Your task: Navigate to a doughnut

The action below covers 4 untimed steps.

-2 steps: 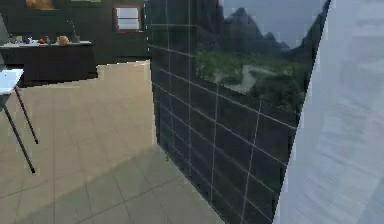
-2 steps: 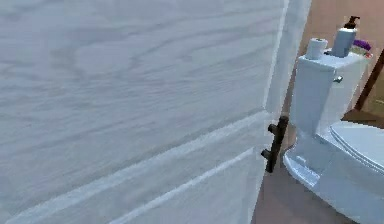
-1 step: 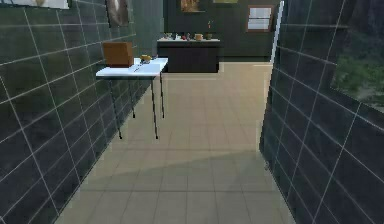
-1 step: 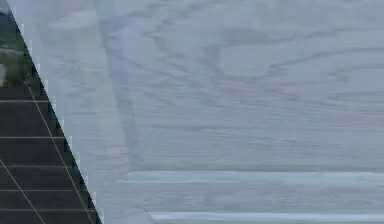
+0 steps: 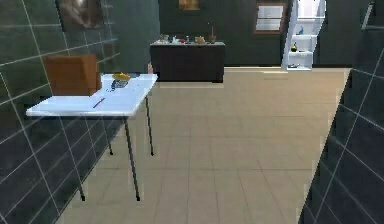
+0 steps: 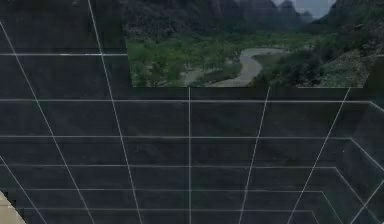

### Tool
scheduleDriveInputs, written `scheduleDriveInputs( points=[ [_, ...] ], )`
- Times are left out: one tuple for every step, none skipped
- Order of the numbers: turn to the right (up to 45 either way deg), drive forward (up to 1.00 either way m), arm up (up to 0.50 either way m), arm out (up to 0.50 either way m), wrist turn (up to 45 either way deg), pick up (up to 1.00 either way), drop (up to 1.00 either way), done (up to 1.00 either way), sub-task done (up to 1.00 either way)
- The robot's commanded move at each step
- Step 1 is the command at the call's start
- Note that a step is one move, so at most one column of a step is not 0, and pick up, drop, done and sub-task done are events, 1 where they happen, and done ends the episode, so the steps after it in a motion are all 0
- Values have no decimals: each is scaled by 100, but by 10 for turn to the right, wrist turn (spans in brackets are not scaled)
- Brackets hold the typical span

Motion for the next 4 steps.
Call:
scheduleDriveInputs(
  points=[
    [0, 100, 0, 0, 0, 0, 0, 0, 0],
    [0, 100, 0, 0, 0, 0, 0, 0, 0],
    [0, 25, 0, 0, 0, 0, 0, 0, 0],
    [-60, 0, 0, 0, 0, 0, 0, 0, 0]
  ],
)
